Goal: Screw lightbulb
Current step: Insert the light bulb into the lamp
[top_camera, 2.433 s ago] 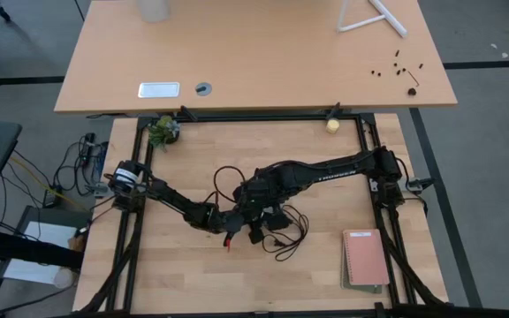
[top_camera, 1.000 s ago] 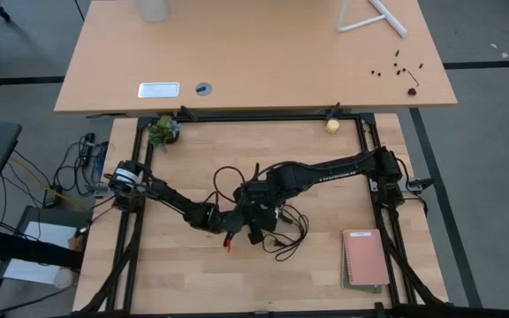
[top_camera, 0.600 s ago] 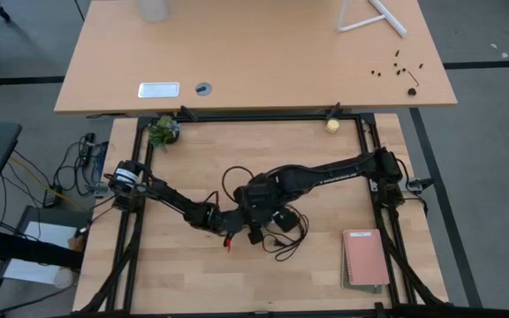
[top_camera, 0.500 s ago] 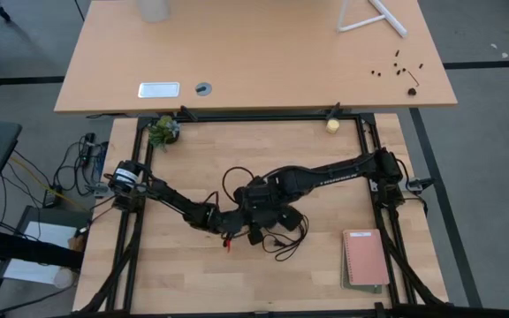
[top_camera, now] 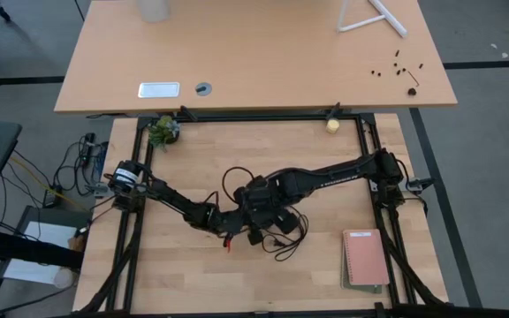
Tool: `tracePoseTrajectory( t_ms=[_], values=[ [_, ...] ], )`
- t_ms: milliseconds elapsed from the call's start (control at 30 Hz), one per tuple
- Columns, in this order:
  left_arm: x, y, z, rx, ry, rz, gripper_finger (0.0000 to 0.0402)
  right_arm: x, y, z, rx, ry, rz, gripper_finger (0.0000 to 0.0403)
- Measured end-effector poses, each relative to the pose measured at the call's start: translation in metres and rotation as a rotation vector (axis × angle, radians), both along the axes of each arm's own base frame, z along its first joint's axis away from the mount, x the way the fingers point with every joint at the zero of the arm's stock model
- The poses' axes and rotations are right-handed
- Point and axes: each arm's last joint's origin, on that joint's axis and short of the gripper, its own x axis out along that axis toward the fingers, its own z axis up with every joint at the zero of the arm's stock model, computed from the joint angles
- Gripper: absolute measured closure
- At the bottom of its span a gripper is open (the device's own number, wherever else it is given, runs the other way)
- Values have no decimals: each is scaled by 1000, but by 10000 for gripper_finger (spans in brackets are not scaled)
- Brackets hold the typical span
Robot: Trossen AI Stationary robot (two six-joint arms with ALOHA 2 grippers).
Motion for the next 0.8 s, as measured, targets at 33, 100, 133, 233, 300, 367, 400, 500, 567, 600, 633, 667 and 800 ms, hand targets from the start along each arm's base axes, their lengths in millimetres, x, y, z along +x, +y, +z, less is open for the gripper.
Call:
tracePoseTrajectory(
  t_ms=[33,100,133,233,300,367,400,500,567,600,633,667,800],
  values=[
    [0,0,0,0,0,0,207,0,0,0,15,-2,-60,153],
    [0,0,0,0,0,1,207,1,-2,0,47,-6,-182,158],
    [0,0,0,0,1,1,207,1,-3,0,64,-10,-247,158],
    [0,0,0,0,1,0,207,3,-6,1,139,-33,-507,152],
    [0,0,0,0,0,0,207,6,-9,1,204,-59,-722,137],
    [0,0,0,-3,-4,5,207,7,-14,2,261,-63,-902,125],
    [-1,0,0,-2,-4,8,207,6,-15,1,277,-53,-954,121],
    [-1,0,0,-1,-4,9,207,7,-20,1,300,-35,-941,116],
    [0,0,0,0,-4,11,207,8,-23,2,289,-38,-866,113],
    [0,1,0,0,-4,12,207,8,-25,2,285,-39,-828,113],
    [0,1,0,1,-3,11,207,9,-25,2,282,-41,-777,113],
    [0,1,0,2,-2,10,207,9,-26,2,280,-40,-723,112],
    [0,1,0,2,-2,8,207,9,-27,2,244,-30,-522,110]
  ],
)
